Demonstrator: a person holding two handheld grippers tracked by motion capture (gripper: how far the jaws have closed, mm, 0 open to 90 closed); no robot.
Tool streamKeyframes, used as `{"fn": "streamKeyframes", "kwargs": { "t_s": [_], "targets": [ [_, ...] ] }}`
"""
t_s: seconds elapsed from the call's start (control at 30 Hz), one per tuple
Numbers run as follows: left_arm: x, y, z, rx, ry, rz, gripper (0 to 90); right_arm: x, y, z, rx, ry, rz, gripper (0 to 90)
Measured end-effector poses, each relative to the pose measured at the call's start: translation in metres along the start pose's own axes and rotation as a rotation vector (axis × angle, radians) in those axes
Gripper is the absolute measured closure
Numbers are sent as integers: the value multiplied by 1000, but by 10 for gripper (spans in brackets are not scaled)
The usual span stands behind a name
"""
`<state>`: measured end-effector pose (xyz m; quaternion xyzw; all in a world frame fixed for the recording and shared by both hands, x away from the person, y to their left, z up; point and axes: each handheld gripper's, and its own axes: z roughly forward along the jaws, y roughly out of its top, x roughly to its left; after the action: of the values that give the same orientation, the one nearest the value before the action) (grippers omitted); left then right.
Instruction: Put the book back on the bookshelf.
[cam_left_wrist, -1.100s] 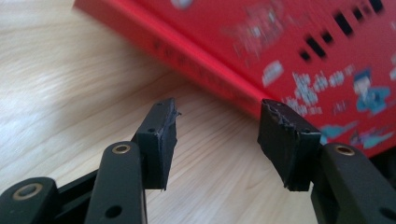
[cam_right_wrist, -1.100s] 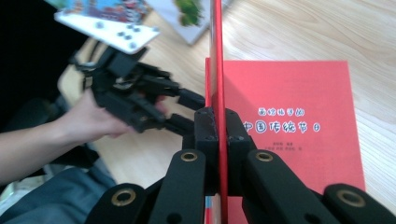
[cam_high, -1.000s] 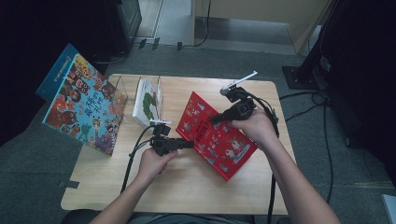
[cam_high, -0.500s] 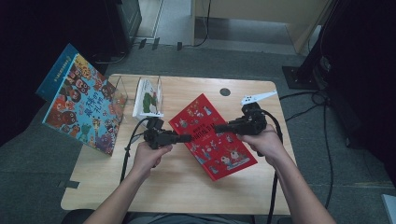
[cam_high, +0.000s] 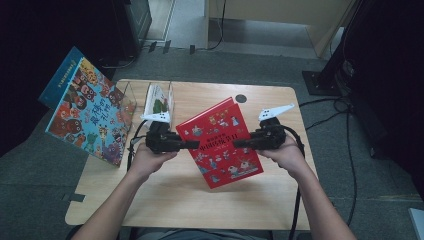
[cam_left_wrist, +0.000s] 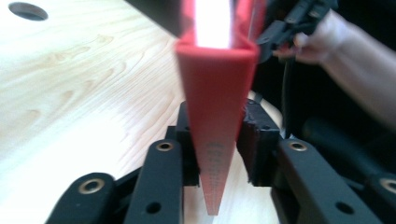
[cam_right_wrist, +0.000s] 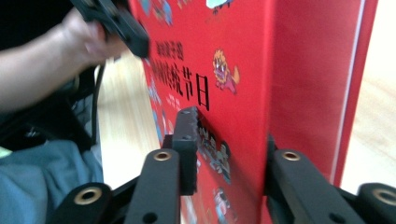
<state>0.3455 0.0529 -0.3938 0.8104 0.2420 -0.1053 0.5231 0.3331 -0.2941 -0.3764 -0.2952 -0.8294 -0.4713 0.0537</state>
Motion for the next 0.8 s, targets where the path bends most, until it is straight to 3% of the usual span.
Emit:
{"fn": "streamKeyframes", "kwargs": {
  "t_s": [0.03,0.1,0.2,0.27,0.37,0.4,0.63,0.8],
  "targets": [
    [-5,5,-1,28,33,32,765,-8,-4,8,-6,4,22,648],
    [-11,10,-2,51,80,78,777,-13,-5,13,-21,0,40,604],
    [-13,15,-4,92,135,143,776,-20,-8,22,-58,0,30,575],
    [-14,18,-5,124,165,174,775,-20,-10,29,-68,-27,13,542],
    [-14,23,-5,155,191,164,774,-18,-12,38,-64,-96,-46,504],
    [-14,24,-6,158,195,158,774,-18,-14,41,-91,-110,-73,499],
    [-19,31,-5,219,216,168,765,-17,-22,44,-155,-128,-102,480],
    [-23,38,-4,279,211,165,767,-19,-48,47,-209,-188,-111,476]
  ]
}}
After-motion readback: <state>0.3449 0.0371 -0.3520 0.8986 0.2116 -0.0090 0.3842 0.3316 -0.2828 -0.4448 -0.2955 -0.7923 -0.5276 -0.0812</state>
